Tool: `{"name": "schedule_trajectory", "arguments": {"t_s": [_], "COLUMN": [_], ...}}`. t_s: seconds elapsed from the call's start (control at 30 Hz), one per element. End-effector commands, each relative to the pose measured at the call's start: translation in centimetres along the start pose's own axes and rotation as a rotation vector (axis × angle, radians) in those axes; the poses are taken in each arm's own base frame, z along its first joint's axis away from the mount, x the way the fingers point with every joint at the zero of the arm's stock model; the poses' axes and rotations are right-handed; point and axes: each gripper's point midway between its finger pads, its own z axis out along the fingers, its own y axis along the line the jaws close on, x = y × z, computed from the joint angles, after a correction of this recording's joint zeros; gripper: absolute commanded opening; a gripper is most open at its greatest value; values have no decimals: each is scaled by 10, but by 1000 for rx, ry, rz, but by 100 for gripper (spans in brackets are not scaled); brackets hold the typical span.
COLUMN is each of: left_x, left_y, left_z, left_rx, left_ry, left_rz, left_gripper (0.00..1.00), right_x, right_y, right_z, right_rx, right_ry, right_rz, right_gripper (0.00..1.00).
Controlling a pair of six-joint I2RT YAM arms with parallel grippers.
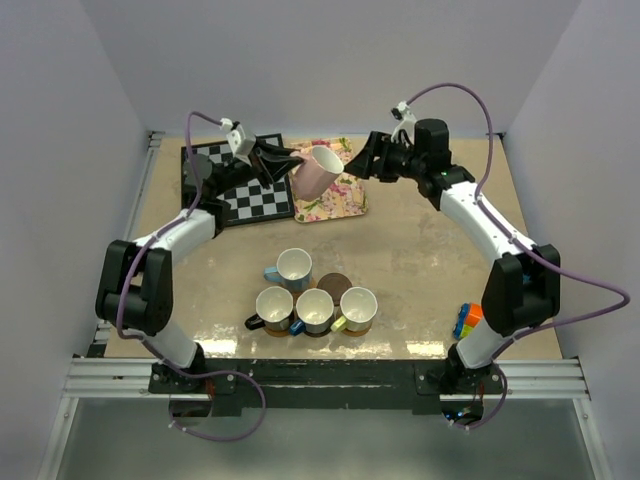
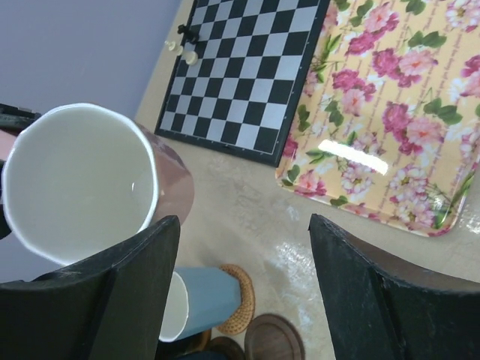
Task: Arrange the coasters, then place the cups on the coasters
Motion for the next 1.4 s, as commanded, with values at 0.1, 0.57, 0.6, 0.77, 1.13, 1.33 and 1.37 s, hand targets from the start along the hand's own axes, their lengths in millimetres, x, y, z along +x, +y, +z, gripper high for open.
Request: {"name": "schedule_trajectory", "arguments": {"t_s": [0.1, 0.57, 0.6, 0.77, 1.13, 1.33, 1.37], "left_x": [-37, -45, -46, -46, -37, -33, -33], "left_y": [-12, -56, -59, -69, -66, -61, -59], "left_z": [-11, 8, 9, 14, 13, 14, 13], "left_rx": [-33, 53, 58, 61, 18, -12, -33], "left_ry": [-13, -16, -18, -13, -14, -6, 1], "left_rz": [268, 312, 316, 359, 370, 294, 286], "left_gripper": [0, 0, 0, 0, 0, 73, 78], "right_x": [-23, 16, 19, 38, 37, 7, -2], "right_y": [42, 46, 47, 53, 75, 83, 81], "right_z": [-40, -29, -27, -20, -27, -37, -39], "right_rx": [-80, -168, -170, -233, -328, -261, -224], "right_ry": [-58, 111, 118, 190, 197, 59, 20], "right_rz": [-38, -111, -115, -120, -132, -168, -175], "right_gripper": [74, 67, 67, 67, 0, 0, 0]}}
